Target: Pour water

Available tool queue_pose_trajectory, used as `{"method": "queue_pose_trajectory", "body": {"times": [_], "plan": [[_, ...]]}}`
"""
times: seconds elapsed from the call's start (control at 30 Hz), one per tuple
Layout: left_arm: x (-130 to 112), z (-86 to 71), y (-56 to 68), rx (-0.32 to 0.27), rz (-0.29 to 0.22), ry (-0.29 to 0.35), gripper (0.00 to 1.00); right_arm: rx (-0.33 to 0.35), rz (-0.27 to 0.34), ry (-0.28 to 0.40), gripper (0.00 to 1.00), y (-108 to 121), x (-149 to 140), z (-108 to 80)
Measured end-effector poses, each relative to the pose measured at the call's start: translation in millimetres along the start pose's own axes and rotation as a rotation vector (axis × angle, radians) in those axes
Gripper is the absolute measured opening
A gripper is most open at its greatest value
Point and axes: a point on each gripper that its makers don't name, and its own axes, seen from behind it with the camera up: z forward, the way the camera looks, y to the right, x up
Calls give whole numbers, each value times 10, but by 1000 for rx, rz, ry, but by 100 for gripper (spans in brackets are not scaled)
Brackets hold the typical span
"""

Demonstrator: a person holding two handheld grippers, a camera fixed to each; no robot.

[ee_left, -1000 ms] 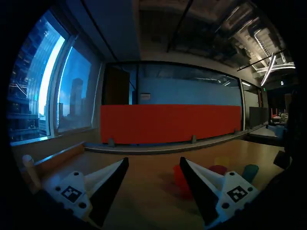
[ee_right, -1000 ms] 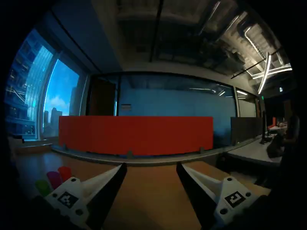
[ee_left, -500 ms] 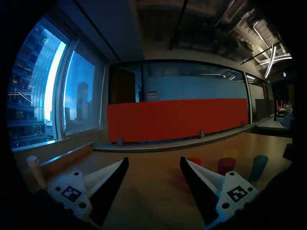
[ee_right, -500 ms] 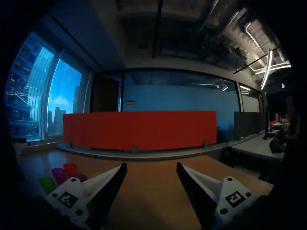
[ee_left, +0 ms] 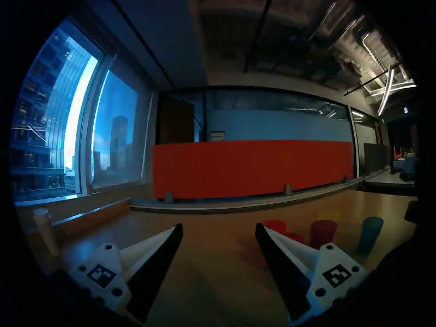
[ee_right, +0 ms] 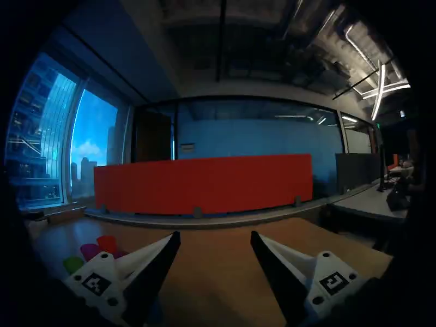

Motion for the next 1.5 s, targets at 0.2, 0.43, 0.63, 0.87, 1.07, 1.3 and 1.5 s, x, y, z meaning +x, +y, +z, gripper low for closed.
{"method": "queue_pose_trajectory", "body": {"times": [0.2, 0.43, 0.63, 0.87, 1.07, 1.3, 1.5], "plan": [[-105, 34, -66, 7, -21, -7, 99, 4, -3, -6, 100, -36, -9, 10], [-198, 59, -101, 7, -34, -11, 99, 2, -12, -9, 100, -51, -7, 19], [-251, 79, -122, 10, -34, -19, 99, 4, -22, -12, 100, -81, -15, 43], [-300, 88, -119, 4, -32, -33, 99, 8, -24, -12, 100, -105, -9, 76], [-338, 106, -114, 4, -29, -51, 99, 11, -26, -10, 100, -110, 1, 86], [-341, 113, -111, 5, -28, -53, 99, 11, -24, -11, 100, -102, 1, 63], [-346, 118, -110, 4, -28, -55, 99, 15, -23, -10, 100, -108, -2, 50]]}}
